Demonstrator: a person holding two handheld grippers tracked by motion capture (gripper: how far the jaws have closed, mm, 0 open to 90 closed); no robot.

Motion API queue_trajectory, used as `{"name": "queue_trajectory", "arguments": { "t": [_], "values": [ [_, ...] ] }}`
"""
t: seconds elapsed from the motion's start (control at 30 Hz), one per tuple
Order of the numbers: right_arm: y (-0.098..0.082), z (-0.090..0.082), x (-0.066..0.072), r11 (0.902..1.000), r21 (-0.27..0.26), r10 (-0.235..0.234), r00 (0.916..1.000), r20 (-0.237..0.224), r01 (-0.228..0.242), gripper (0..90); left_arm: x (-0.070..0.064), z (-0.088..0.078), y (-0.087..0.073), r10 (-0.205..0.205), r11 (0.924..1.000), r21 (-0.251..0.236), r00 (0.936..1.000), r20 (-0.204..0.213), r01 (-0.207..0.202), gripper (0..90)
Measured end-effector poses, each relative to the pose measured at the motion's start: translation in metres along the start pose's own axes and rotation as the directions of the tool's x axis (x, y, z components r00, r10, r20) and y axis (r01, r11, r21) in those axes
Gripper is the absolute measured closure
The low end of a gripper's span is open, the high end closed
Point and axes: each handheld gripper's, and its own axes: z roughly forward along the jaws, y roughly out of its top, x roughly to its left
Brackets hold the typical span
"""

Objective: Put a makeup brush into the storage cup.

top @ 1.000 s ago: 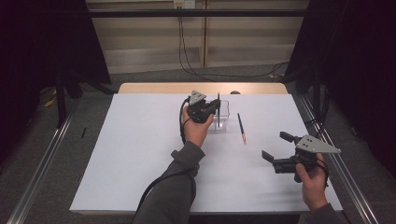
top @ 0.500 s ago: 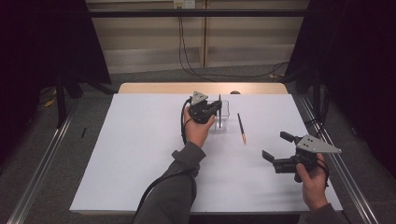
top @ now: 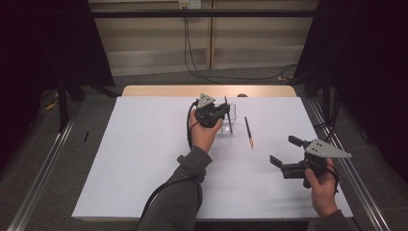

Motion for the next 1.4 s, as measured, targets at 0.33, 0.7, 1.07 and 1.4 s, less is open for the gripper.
{"name": "queue_trajectory", "arguments": {
  "t": [0.33, 0.7, 1.07, 1.4],
  "values": [
    [0.0, 0.0, 0.0, 1.0, -0.003, -0.005, 1.0, -0.004, 0.005, 0.0, -0.004, -0.001, 0.004, 0.022, 0.9997, -0.01, 0.9997, 0.013, -0.021, 70.6],
    [0.0, 0.001, 0.001, 1.0, 0.001, -0.007, 0.9999, -0.008, 0.007, 0.0, -0.009, -0.008, 0.009, 0.043, 0.9988, -0.025, 0.9986, 0.029, -0.042, 57.1],
    [-0.001, 0.002, 0.002, 0.9999, 0.007, -0.013, 0.9999, -0.01, 0.013, 0.0, -0.013, -0.016, 0.011, 0.077, 0.9968, -0.026, 0.9944, 0.072, -0.076, 48.7],
    [-0.001, 0.002, 0.002, 0.9999, 0.007, -0.013, 0.9998, -0.012, 0.013, 0.0, -0.013, -0.027, 0.015, 0.081, 0.9962, -0.04, 0.9927, 0.09, -0.077, 42.9]
  ]
}}
